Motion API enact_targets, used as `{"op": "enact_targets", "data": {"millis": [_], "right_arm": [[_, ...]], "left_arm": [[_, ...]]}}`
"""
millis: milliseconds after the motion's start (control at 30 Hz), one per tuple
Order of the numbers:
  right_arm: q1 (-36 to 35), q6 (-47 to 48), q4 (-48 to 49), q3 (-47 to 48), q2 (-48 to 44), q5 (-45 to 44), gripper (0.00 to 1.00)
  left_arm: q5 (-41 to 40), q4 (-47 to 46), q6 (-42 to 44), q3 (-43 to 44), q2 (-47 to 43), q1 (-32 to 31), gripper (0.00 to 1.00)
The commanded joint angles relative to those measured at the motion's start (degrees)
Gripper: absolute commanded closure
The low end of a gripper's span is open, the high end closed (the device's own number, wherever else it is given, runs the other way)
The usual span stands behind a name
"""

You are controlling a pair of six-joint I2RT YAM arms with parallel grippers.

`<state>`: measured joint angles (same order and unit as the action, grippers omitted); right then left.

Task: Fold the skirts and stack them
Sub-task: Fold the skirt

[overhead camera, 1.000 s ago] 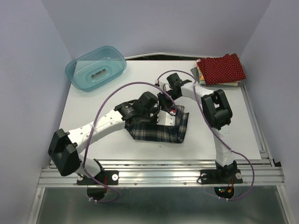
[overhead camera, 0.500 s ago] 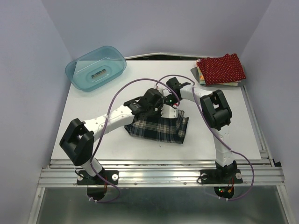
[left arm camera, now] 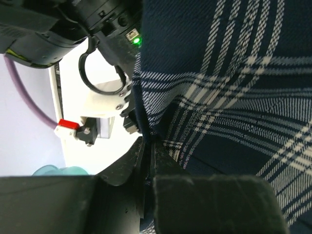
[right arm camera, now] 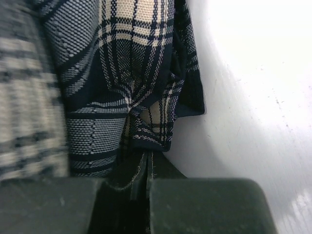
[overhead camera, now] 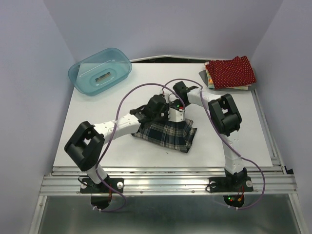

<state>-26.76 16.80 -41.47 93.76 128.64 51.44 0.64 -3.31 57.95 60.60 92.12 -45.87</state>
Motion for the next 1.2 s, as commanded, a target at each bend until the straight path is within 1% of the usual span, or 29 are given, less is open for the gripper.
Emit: {"op": "enact_targets", "data": {"millis": [0,67,133,167,200,233,267,300,333,367,467,500,600,633,700,733,767,800,867,900,933,967,1000,1033,1067,1100,1133,1167], "right_arm": [[-1.27,0.78,-2.29,3.1,0.12,2.44,0.99],[-1.27,0.78,-2.56,3.45,0.3,2.17,0.99],[-1.27,0.69,-2.65,4.5,0.74,-0.71,0.99],[-1.27,0.61,-2.56,5.12,0.82,-3.08,0.99],[-1.27,0.34,-2.39,5.73,1.08,-8.93,0.99],[-0.75,-0.62,-2.38,7.48,1.35,-11.51,0.99],[0.3,-1.41,-2.21,8.36,1.61,-13.97,0.94],[1.0,-2.81,-1.77,10.2,2.05,-16.43,0.93],[1.88,-3.69,-1.77,11.26,2.23,-16.72,0.92],[3.46,-4.57,-1.86,12.41,2.58,-16.81,0.87],[5.4,-7.56,-1.94,17.06,3.55,-17.25,0.79],[5.93,-7.92,-1.86,18.12,3.72,-18.29,0.7],[7.25,-10.19,-1.86,22.07,3.46,-21.81,0.57],[8.12,-10.81,-1.86,22.95,3.11,-22.26,0.5],[9.18,-12.04,-1.94,24.71,1.54,-22.35,0.49],[10.4,-13.27,-1.94,24.98,0.74,-22.26,0.49],[11.11,-13.8,-1.94,25.07,-0.22,-22.17,0.44],[11.82,-14.16,-1.86,25.07,-2.32,-21.74,0.44],[14.0,-15.65,-1.94,24.72,-4.61,-20.95,0.41],[14.8,-16.09,-1.94,24.37,-5.84,-20.07,0.39],[16.29,-16.62,-2.03,23.67,-8.47,-19.63,0.37],[17.0,-16.62,-2.12,23.23,-9.97,-19.19,0.36],[17.7,-16.62,-2.03,22.62,-11.55,-18.49,0.33],[18.41,-18.27,-2.03,20.96,-14.96,-17.79,0.33],[18.94,-18.47,-2.03,20.07,-16.65,-16.82,0.32],[19.46,-18.55,-2.03,19.02,-18.32,-14.9,0.32],[19.47,-19.08,-1.77,17.62,-20.08,-13.92,0.32],[19.47,-20.04,-1.25,14.03,-23.66,-12.34,0.32]], "left_arm": [[0.94,-11.69,-0.91,-3.81,0.87,0.34,1.0],[0.67,-13.55,-1.0,-5.57,0.87,0.34,1.0],[0.67,-14.88,-2.05,-7.42,1.22,0.25,1.0],[0.67,-14.88,-2.4,-7.77,1.4,0.08,1.0],[0.67,-15.06,-2.58,-8.73,1.49,-0.1,1.0],[0.67,-15.32,-2.67,-9.26,1.4,-0.36,1.0],[0.76,-15.5,-2.58,-9.71,1.23,-0.54,1.0],[0.85,-15.58,-2.5,-10.49,1.22,-0.63,1.0],[0.94,-15.59,-2.32,-10.76,1.14,-0.89,1.0],[0.85,-15.59,-2.23,-11.03,1.14,-1.33,1.0],[0.76,-15.5,-2.41,-11.9,1.49,-2.29,1.0],[0.76,-15.41,-2.58,-12.08,1.75,-2.91,1.0],[0.76,-13.31,-3.02,-11.39,3.5,-3.61,0.99],[0.94,-12.6,-3.54,-10.68,4.2,-3.53,0.97],[1.28,-11.11,-5.12,-8.93,5.35,-3.18,0.94],[1.55,-9.71,-5.83,-7.09,6.05,-2.74,0.88],[1.47,-9.35,-6.62,-6.38,6.32,-2.65,0.85],[1.12,-9.0,-6.54,-5.06,6.84,-2.56,0.8],[0.5,-7.15,-6.1,-3.48,7.29,-2.47,0.75],[0.41,-6.1,-6.36,-1.12,7.72,-2.3,0.7],[0.76,-2.7,-7.49,0.56,7.73,-1.86,0.65],[0.76,-0.75,-8.46,2.31,7.73,-1.42,0.56],[1.72,1.36,-9.43,6.07,7.03,-0.98,0.37],[2.42,6.69,-10.4,8.29,6.5,-0.63,0.22],[2.95,8.83,-11.54,10.22,5.71,0.24,0.07],[4.18,10.85,-14.42,13.9,3.71,0.77,0.01],[5.15,15.31,-15.84,16.02,2.64,1.3,0.01],[6.37,17.09,-17.25,17.78,1.67,2.35,0.01]]}}
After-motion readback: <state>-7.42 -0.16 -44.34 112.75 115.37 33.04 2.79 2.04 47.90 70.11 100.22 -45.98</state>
